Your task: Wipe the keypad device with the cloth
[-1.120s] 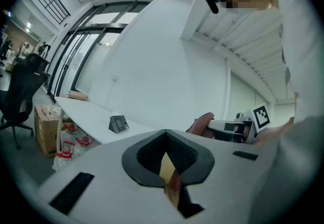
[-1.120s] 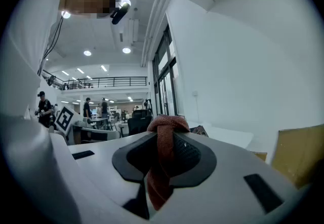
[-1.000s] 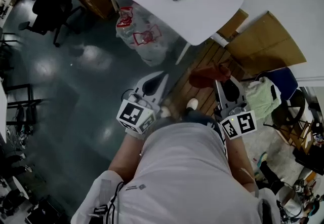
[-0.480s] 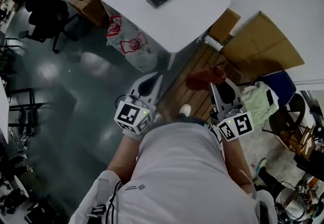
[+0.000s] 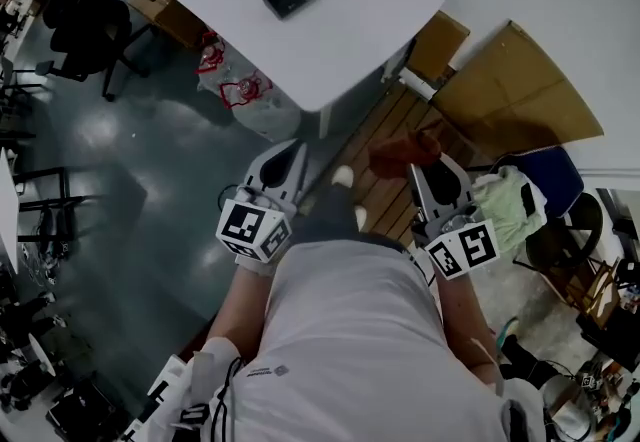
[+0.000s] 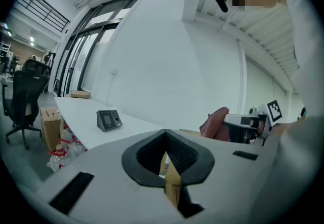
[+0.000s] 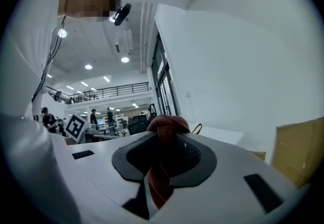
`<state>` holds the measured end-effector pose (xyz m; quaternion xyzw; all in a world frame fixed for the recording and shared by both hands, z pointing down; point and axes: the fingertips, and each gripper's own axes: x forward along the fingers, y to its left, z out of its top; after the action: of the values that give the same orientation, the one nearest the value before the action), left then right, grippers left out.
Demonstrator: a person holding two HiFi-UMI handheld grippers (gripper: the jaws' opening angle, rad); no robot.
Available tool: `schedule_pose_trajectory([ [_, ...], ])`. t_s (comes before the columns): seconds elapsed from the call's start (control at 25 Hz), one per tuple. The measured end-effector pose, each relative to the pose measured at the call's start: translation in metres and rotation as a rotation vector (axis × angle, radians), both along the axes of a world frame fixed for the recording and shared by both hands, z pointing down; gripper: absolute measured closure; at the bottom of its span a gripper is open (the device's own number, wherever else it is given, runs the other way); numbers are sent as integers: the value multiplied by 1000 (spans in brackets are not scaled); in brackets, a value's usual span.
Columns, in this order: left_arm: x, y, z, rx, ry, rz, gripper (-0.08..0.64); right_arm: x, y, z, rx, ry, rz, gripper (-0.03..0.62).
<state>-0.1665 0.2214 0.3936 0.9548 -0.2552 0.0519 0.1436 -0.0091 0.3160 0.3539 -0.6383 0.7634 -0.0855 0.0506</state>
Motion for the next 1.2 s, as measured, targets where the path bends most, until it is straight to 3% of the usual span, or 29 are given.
schedule_pose_trajectory([
  [0.48,43,-83,10,-8,2,-128,548,57,-100,6,-29,17,-109,511],
  [0.76,48,-146,27,-39,9,-223,548,70,-185,0,-29,54,-214,511],
  [1.2,37,-208,45,-54,-77,-299,548,67,-288,-11,-11,64,-368,510],
])
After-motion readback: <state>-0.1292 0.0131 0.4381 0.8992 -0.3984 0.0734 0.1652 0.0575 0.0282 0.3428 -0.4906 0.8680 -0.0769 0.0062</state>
